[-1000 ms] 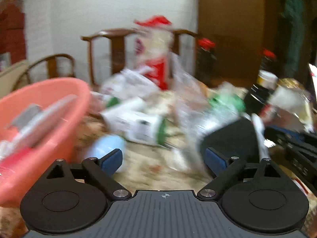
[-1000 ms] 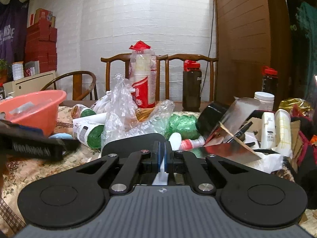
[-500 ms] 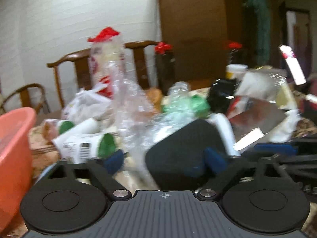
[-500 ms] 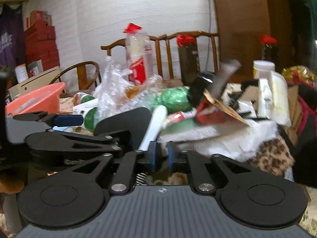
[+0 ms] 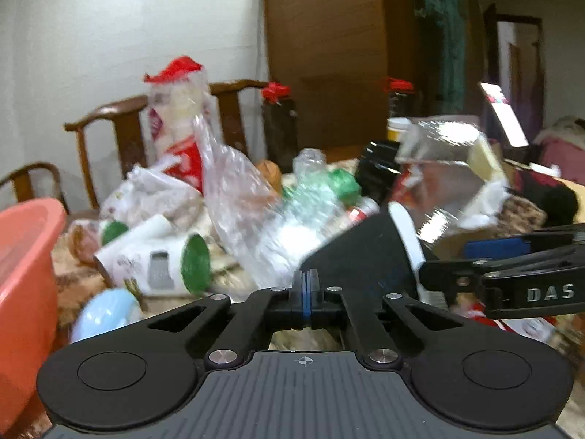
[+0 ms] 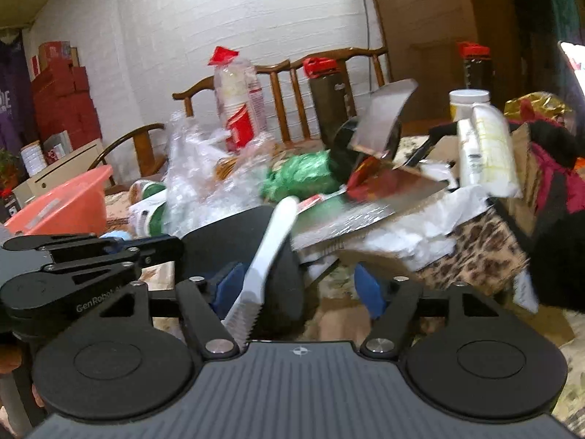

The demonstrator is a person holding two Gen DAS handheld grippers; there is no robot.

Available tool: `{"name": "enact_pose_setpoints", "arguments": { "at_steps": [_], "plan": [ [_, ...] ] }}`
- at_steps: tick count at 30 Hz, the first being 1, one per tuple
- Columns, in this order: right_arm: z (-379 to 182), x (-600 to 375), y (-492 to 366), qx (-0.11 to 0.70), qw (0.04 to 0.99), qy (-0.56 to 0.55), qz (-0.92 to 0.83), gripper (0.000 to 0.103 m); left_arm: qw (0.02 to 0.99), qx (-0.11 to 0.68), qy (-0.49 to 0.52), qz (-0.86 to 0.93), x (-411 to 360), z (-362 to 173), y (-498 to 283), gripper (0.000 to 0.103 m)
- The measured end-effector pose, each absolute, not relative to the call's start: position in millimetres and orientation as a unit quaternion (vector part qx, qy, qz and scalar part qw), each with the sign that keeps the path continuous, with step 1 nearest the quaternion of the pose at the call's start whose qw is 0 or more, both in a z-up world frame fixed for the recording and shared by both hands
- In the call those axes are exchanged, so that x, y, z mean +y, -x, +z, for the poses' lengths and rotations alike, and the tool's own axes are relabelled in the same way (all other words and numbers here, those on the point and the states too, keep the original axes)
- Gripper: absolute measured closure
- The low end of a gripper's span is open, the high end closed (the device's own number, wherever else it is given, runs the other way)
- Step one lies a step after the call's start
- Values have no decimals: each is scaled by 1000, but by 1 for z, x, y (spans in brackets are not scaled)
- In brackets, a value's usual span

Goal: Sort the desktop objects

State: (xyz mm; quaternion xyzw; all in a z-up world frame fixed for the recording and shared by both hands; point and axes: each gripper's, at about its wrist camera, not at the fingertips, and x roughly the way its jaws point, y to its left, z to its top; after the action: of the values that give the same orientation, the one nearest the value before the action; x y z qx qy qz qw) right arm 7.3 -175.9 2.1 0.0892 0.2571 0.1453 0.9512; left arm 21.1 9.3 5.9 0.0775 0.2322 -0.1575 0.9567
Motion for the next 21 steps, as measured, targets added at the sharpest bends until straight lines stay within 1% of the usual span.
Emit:
{"name": "enact_pose_setpoints", "arguments": {
  "at_steps": [2,4,5,7,8,10,11,13,14,15,16,17,18,19,21],
  "plan": [
    [1,-170,-6,267,947,-88,158,26,954,231,-92,-165,7,3,-14,103],
    [-1,-159,0,269,948,-61,157,24,955,223,-115,-159,2,0,-8,103],
    [-3,-153,2,269,950,-41,152,23,956,219,-128,-150,1,-1,-7,99],
    [-7,-140,7,267,955,9,131,20,957,219,-133,-140,4,-1,-7,77],
    [-7,-138,7,265,955,15,131,19,957,220,-132,-134,7,0,-8,73],
    [-6,-137,6,261,957,17,128,20,960,219,-128,-121,15,1,-9,45],
    [-6,-137,4,261,957,18,129,22,962,215,-122,-116,20,3,-8,41],
    [-4,-138,2,261,956,12,136,33,965,209,-114,-111,27,6,-7,31],
    [-3,-140,2,263,954,4,143,45,966,208,-109,-111,29,7,-8,31],
    [-1,-142,2,265,954,-1,140,52,966,208,-105,-111,31,8,-8,30],
    [0,-144,3,266,954,-3,137,55,966,209,-101,-113,32,9,-9,30],
    [0,-146,4,267,954,-3,136,61,966,210,-99,-115,32,10,-10,30],
    [0,-149,6,267,954,-5,136,70,966,210,-96,-116,32,11,-11,28],
    [0,-152,6,268,954,-8,134,74,966,210,-94,-115,30,11,-11,26],
    [-1,-159,9,271,954,-16,129,100,967,208,-87,-117,28,13,-11,24]
  ]
}}
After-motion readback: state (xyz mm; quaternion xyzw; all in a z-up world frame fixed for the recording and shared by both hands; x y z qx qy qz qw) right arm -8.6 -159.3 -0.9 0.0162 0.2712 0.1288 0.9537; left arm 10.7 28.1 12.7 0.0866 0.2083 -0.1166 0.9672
